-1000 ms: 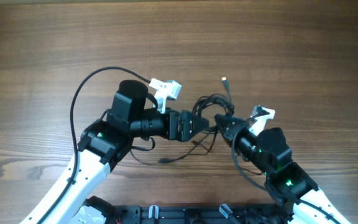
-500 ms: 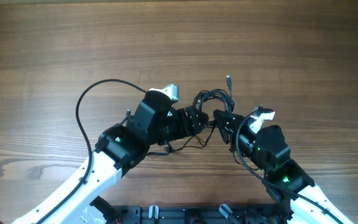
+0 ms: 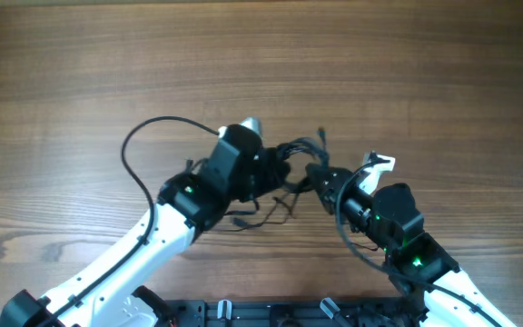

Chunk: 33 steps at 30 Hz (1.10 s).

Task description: Untangle cables

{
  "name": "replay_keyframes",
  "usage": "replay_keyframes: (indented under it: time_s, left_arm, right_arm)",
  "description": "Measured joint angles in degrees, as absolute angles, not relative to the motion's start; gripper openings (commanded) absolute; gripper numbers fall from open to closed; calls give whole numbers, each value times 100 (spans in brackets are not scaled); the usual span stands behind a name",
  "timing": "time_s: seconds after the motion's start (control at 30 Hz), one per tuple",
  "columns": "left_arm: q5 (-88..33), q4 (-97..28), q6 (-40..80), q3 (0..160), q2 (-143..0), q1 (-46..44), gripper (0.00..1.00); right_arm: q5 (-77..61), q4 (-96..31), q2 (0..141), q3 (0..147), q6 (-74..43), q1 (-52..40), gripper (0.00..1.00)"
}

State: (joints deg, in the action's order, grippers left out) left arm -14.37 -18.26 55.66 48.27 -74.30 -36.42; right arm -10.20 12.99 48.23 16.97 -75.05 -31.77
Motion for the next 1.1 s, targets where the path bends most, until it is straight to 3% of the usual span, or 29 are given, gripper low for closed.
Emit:
replay_keyframes:
  time_s: [0.07,0.17,0.3,0.4,0.6,0.63,0.67,0.7,0.73,0.77,0.83,0.87,1.1]
  left_arm:
    - [-1420,-1935,5092,4825,-7334,-3347,4]
    - [-1422,-1953,4088,4825,-6829,-2867,4]
    - [-1682,-1933,3277,4827,-6254,-2676,4]
    - [-2582,-2093,2685,4827,-6230,-2670,4]
    - [-3879,-2353,2084,4825,-6423,-2672,4]
    - [-4104,-2211,2053,4825,-6464,-2672,4]
    - [-4342,-2049,2023,4825,-6497,-2672,4]
    - [-4711,-1925,1994,4825,-6501,-2672,4]
    - [-4884,-1955,1988,4825,-6501,-2672,10]
    - [-4945,-2045,1977,4827,-6501,-2672,25]
    - [-4989,-2187,1938,4827,-6506,-2665,43]
    - [-5050,-2261,1962,4827,-6510,-2663,49]
    - [-5052,-2530,1957,4827,-6510,-2665,52]
  right_arm:
    - [-1070,1199,4816,1697,-6578,-3177,81]
    - [-1116,1142,4637,1697,-5457,-3177,92]
    - [-1155,1184,4335,1697,-4733,-3177,92]
    - [-1223,1446,4305,1697,-4525,-3177,90]
    - [-1916,1662,4296,1695,-4217,-3177,65]
    - [-1970,1557,4318,1695,-4158,-3177,49]
    - [-2014,1509,4353,1695,-4110,-3177,23]
    - [-2097,1529,4431,1695,-4047,-3177,7]
    - [-2097,1549,4442,1695,-4066,-3177,4]
    - [-2088,1568,4445,1695,-4134,-3177,5]
    - [-2049,1592,4447,1695,-4399,-3177,5]
    - [-1992,1590,4453,1695,-4582,-3177,5]
    - [-1599,1592,4473,1695,-5680,-3177,5]
